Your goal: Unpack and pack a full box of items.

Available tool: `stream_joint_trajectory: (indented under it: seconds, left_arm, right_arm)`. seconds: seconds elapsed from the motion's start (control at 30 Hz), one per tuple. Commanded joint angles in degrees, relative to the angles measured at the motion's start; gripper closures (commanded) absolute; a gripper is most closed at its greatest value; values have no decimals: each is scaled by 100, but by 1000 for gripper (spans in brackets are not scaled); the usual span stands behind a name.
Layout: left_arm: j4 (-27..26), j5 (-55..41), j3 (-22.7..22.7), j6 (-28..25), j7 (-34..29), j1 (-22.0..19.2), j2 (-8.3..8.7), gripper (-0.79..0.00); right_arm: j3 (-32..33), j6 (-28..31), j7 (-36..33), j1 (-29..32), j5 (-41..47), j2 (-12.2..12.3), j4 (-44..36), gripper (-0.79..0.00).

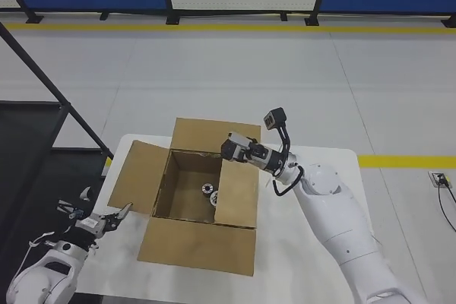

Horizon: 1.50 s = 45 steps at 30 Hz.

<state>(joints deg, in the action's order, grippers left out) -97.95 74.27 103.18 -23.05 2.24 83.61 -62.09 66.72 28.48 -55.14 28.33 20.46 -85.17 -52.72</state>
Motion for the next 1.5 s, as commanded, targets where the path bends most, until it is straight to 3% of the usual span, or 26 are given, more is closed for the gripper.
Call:
stream_joint_trajectory:
  seconds: [0.0,0.23,0.33,0.43,0.57,0.77,0.87,1.2,1.37,1.47]
  left_arm:
    - [-289,-235,225,-35,79,137,5,-785]
    - [-1460,-847,634,-349,163,554,10,-785]
    - [-1842,-1099,549,-570,7,656,9,-785]
    - [-1885,-1429,169,-775,-587,446,22,-785]
    - [-1408,-2057,-677,-889,-1674,-423,31,-785]
    - [-294,-2439,-2030,-565,-2930,-1891,-55,-785]
    - [-294,-2439,-2030,-565,-2930,-1891,-55,-785]
    - [-86,-2646,-2092,-376,-2867,-1892,-74,-785]
    - [515,-3153,-2754,16,-3073,-2450,-197,-785]
    - [1024,-4012,-3183,47,-3318,-2853,-306,-785]
  right_arm:
    - [46,-3,1,63,-63,31,-100,-785]
    - [299,-18,101,340,-181,151,-440,-785]
    - [474,6,122,545,-175,220,-604,-785]
    - [697,47,138,807,-125,298,-807,-785]
    - [1065,128,182,1285,-119,420,-1236,-785]
    - [1640,131,448,2260,-84,585,-2043,-785]
    - [1769,-72,759,2563,-256,624,-2283,-785]
    - [1744,-107,907,2602,-167,616,-2362,-785]
    - [1774,182,566,2707,-9,665,-2749,-785]
    - [1906,288,252,2806,79,724,-2873,-785]
